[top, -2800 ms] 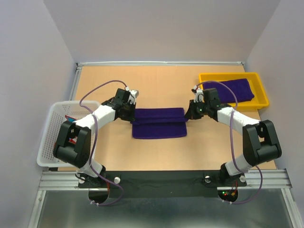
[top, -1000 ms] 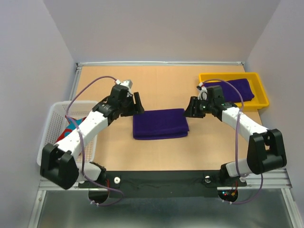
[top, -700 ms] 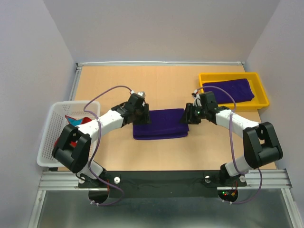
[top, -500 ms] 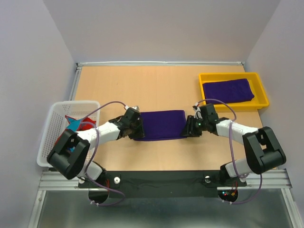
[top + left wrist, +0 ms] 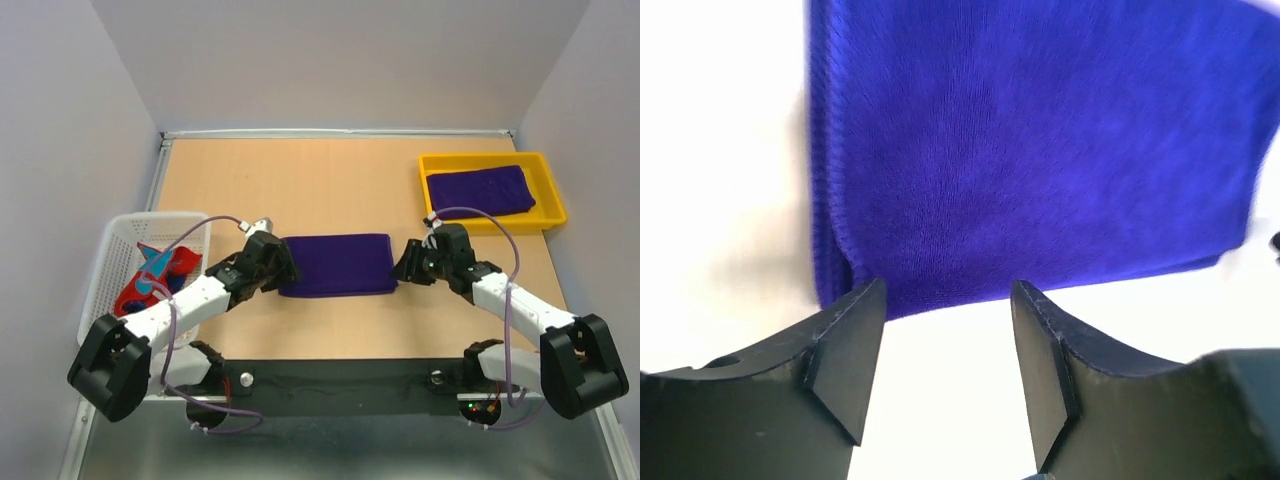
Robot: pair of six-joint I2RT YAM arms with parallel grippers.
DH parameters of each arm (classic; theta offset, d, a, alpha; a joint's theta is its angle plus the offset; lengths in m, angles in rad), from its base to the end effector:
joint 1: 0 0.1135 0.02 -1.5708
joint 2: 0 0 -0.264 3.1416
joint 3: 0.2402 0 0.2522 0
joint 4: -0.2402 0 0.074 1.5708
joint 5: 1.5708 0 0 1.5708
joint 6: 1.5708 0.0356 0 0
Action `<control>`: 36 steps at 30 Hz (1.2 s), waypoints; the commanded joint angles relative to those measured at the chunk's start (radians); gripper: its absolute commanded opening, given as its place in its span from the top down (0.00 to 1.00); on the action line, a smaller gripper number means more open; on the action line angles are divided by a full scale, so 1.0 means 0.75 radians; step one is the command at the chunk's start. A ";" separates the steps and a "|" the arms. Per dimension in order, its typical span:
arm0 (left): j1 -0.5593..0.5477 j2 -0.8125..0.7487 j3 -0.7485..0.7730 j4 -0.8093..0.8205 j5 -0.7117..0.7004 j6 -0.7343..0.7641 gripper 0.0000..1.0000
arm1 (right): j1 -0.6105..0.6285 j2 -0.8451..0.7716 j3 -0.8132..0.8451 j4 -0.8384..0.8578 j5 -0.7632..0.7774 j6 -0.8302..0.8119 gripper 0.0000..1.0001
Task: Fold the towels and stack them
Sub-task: Fold the towel
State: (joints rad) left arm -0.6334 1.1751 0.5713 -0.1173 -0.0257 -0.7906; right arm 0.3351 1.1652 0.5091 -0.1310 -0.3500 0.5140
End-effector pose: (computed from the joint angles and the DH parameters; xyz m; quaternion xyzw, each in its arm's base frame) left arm 0.1910 -0.1391 0.1951 -0.0768 0.9078 -0.2604 0.3197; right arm 0.2060 0.0847 0.1781 0.0151 0.9124 0.3015 0.2764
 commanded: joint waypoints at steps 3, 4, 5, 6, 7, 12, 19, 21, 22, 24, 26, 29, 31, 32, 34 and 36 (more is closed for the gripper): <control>-0.006 -0.139 0.038 -0.142 -0.227 -0.022 0.36 | 0.001 -0.016 0.015 -0.028 0.164 -0.006 0.54; -0.006 -0.135 0.032 -0.146 -0.234 -0.018 0.36 | 0.001 -0.001 0.017 -0.032 0.160 -0.010 0.55; -0.004 -0.121 0.028 -0.146 -0.234 -0.016 0.36 | 0.001 0.009 0.015 -0.032 0.146 -0.012 0.55; -0.004 -0.090 0.018 -0.152 -0.236 -0.014 0.38 | 0.003 0.027 0.015 -0.030 0.137 -0.015 0.55; -0.006 -0.074 0.012 -0.146 -0.234 -0.014 0.40 | 0.001 0.035 0.013 -0.028 0.131 -0.019 0.56; -0.004 0.034 -0.027 -0.046 -0.193 -0.003 0.51 | 0.003 0.101 0.031 -0.030 0.105 -0.051 0.61; -0.004 0.080 -0.048 -0.003 -0.187 0.013 0.69 | 0.001 0.142 0.031 -0.018 0.080 -0.074 0.67; -0.004 0.078 -0.058 -0.001 -0.187 0.005 0.75 | 0.001 0.146 0.031 -0.018 0.064 -0.078 0.67; -0.004 0.067 -0.070 0.001 -0.189 0.001 0.81 | 0.001 0.146 0.033 -0.016 0.058 -0.080 0.67; -0.004 0.055 -0.087 0.015 -0.189 -0.009 0.94 | 0.001 0.154 0.035 -0.007 0.039 -0.080 0.67; -0.004 0.051 -0.109 0.025 -0.183 -0.018 1.00 | 0.001 0.156 0.037 -0.003 0.027 -0.082 0.68; -0.004 0.041 -0.146 0.058 -0.152 -0.042 1.00 | 0.001 0.140 0.049 -0.005 -0.012 -0.090 0.82; -0.004 0.035 -0.156 0.073 -0.142 -0.052 1.00 | 0.001 0.122 0.057 -0.007 -0.034 -0.086 0.85; -0.002 0.031 -0.160 0.079 -0.138 -0.058 1.00 | 0.003 0.109 0.064 -0.007 -0.051 -0.080 0.88; 0.002 0.024 -0.166 0.083 -0.125 -0.067 1.00 | 0.003 0.073 0.078 -0.011 -0.067 -0.072 0.98; 0.020 0.012 -0.169 0.077 -0.113 -0.071 1.00 | 0.001 0.048 0.084 -0.013 -0.081 -0.049 1.00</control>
State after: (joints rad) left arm -0.6327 1.2102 0.4667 -0.0551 -0.1349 -0.8234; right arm 0.3351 1.2575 0.5175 -0.1566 -0.3672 0.4660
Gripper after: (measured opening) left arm 0.067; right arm 0.018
